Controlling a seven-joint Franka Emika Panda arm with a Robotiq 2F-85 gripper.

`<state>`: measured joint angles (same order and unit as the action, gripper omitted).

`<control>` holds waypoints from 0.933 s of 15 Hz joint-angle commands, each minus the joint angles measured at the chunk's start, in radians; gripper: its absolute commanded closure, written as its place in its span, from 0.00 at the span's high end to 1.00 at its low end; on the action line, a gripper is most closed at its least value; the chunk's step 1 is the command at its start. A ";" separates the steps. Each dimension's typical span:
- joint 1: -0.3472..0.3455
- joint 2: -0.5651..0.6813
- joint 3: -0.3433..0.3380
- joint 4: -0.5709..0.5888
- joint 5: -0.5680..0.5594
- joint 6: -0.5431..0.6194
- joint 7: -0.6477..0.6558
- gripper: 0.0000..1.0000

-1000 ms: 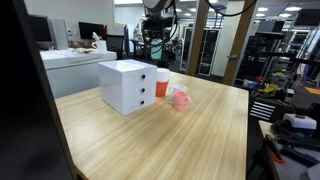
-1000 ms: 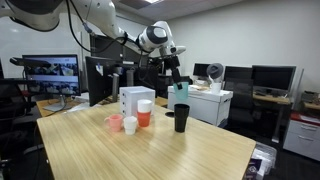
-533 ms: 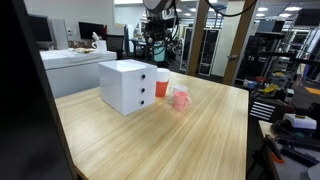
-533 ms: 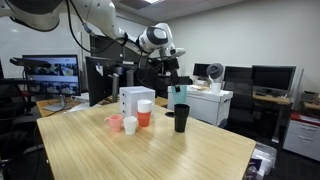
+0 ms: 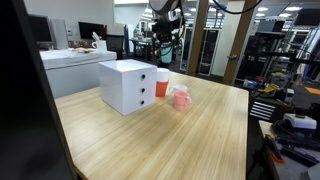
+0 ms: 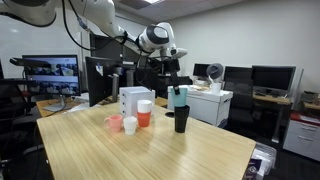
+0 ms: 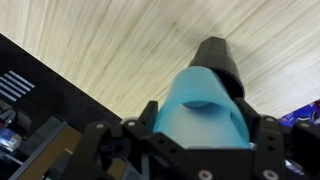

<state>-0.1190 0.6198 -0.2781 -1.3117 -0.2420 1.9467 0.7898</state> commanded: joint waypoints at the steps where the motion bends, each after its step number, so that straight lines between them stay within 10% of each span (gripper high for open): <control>1: -0.007 -0.067 -0.006 -0.071 0.014 -0.011 0.003 0.52; 14: -0.011 -0.041 0.002 -0.040 0.011 -0.004 -0.011 0.52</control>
<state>-0.1272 0.5884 -0.2849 -1.3430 -0.2420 1.9459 0.7898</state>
